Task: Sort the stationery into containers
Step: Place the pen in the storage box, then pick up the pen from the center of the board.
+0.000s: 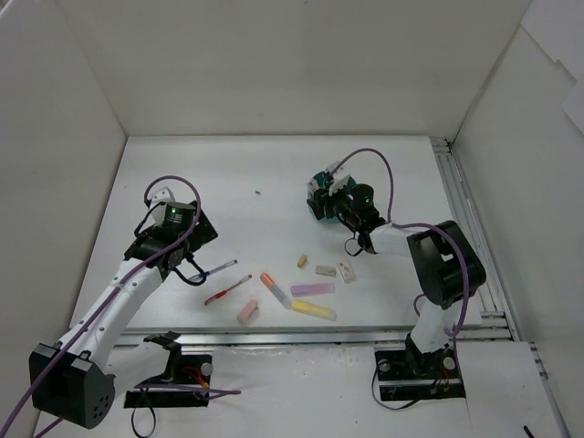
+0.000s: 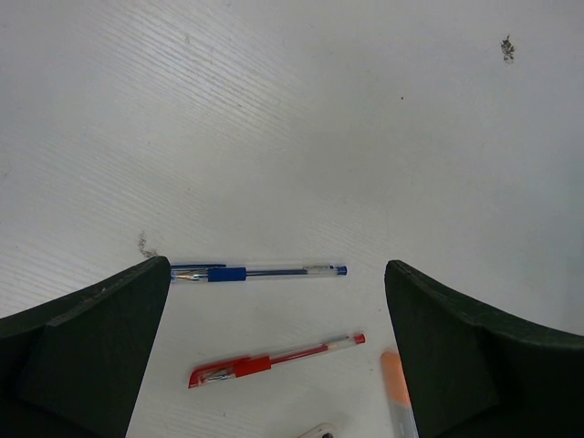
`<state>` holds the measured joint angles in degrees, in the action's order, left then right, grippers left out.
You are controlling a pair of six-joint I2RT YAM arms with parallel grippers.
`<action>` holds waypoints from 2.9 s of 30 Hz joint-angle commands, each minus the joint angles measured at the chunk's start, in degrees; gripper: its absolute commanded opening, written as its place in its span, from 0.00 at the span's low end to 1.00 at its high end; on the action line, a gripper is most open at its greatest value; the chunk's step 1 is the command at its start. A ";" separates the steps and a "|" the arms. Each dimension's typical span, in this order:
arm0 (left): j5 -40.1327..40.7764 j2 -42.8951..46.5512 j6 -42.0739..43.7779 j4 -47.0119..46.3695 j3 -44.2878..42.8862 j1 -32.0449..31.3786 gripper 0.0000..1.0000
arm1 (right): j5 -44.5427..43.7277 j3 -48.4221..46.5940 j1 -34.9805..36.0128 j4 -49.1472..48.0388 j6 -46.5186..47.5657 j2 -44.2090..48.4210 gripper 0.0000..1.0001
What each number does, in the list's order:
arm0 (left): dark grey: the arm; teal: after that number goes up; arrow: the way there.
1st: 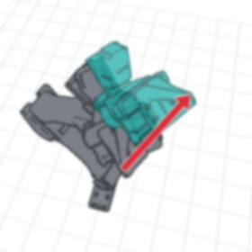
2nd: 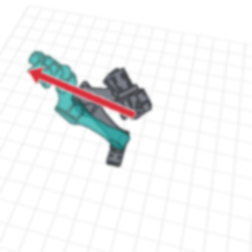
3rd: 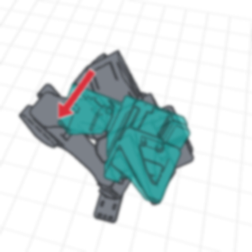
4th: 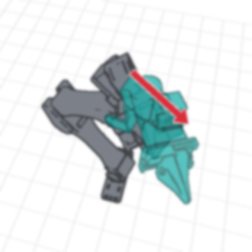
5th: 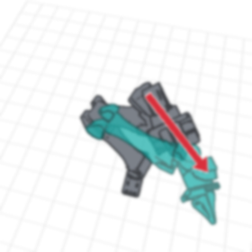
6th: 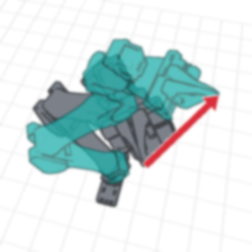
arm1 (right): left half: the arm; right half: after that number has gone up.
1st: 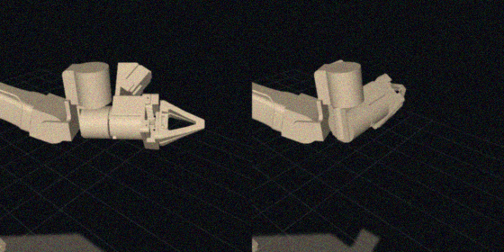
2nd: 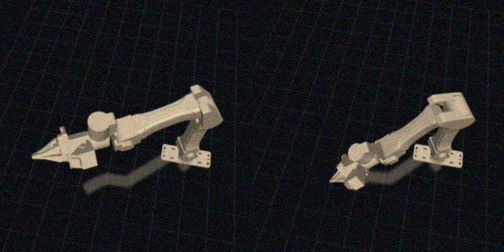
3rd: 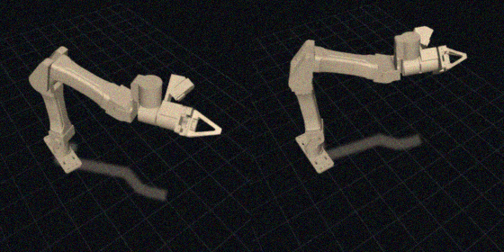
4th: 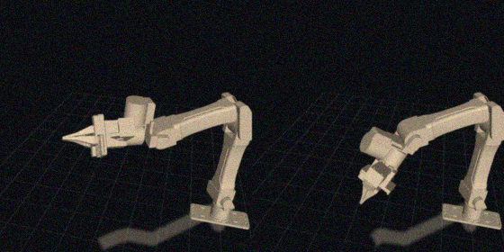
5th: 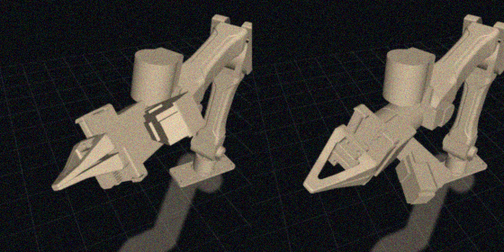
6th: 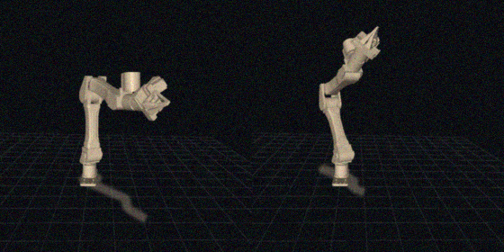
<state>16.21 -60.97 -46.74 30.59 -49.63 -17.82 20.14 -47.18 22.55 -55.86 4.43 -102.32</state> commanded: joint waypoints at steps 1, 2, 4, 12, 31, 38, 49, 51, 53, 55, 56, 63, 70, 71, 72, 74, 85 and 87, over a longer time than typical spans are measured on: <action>-0.21 2.17 -0.19 -0.97 -2.05 0.42 1.00 | -0.46 -0.02 -0.13 -6.37 -0.03 6.25 0.54; -0.30 2.35 0.07 -0.80 -2.14 0.42 1.00 | -0.37 0.24 -0.05 -6.37 -0.03 7.56 0.55; -0.91 2.35 0.16 -0.62 -2.49 0.42 1.00 | -0.63 0.33 0.30 -6.37 0.14 8.89 0.59; -0.91 3.75 0.25 0.79 -2.76 -0.63 1.00 | -5.63 2.09 2.85 -6.20 1.37 16.62 0.74; -3.73 1.55 -2.90 4.29 -1.88 -3.01 1.00 | -14.24 -6.43 13.04 43.89 6.12 29.46 0.98; -3.19 -1.17 -23.82 13.10 2.06 -3.01 1.00 | -28.39 -7.23 17.00 39.51 5.42 27.35 0.98; -2.85 -8.10 -37.72 6.32 5.25 0.07 1.00 | -37.45 -6.17 17.01 36.08 6.12 28.23 0.98; -2.85 -11.00 -40.00 6.59 4.71 0.07 0.99 | -38.33 -6.08 17.18 36.08 6.38 28.23 0.98; -4.50 -13.28 -41.67 5.98 5.24 0.77 0.96 | -39.82 -5.91 17.01 35.73 6.65 28.23 0.98; -5.31 -14.35 -42.98 3.43 6.02 0.77 0.89 | -40.79 -6.00 16.92 35.47 7.17 28.41 0.98; -5.57 -15.22 -45.08 3.08 6.55 0.77 0.88 | -40.97 -6.34 17.09 35.81 7.35 28.41 0.98; -1.71 -19.71 -48.79 6.05 2.87 1.30 0.70 | -43.25 -5.38 17.01 36.17 7.79 30.78 0.98; -2.32 -24.90 -49.32 8.26 -0.21 1.83 0.53 | -44.49 -4.85 17.09 35.46 8.41 32.45 0.98; -2.23 -25.77 -49.24 8.52 -0.99 1.83 0.51 | -44.49 -4.94 17.09 35.64 8.41 32.54 0.98; -2.15 -26.04 -49.24 9.31 -1.43 1.83 0.41 | -44.49 -4.85 17.18 35.73 8.32 32.71 0.98; -2.58 -27.00 -49.15 10.10 -2.40 1.83 0.33 | -44.75 -4.59 17.18 35.38 8.32 33.50 0.98; -2.50 -28.50 -44.23 8.00 -5.73 1.83 0.00 | -45.89 -1.69 17.09 32.92 9.11 37.90 0.98; -1.27 -28.07 -40.11 7.29 -7.93 1.83 0.00 | -45.81 -0.99 17.09 32.22 9.46 38.77 0.98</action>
<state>12.64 -90.13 -91.88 39.09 -52.64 -16.38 -23.62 -48.29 39.44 -17.82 12.93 -66.04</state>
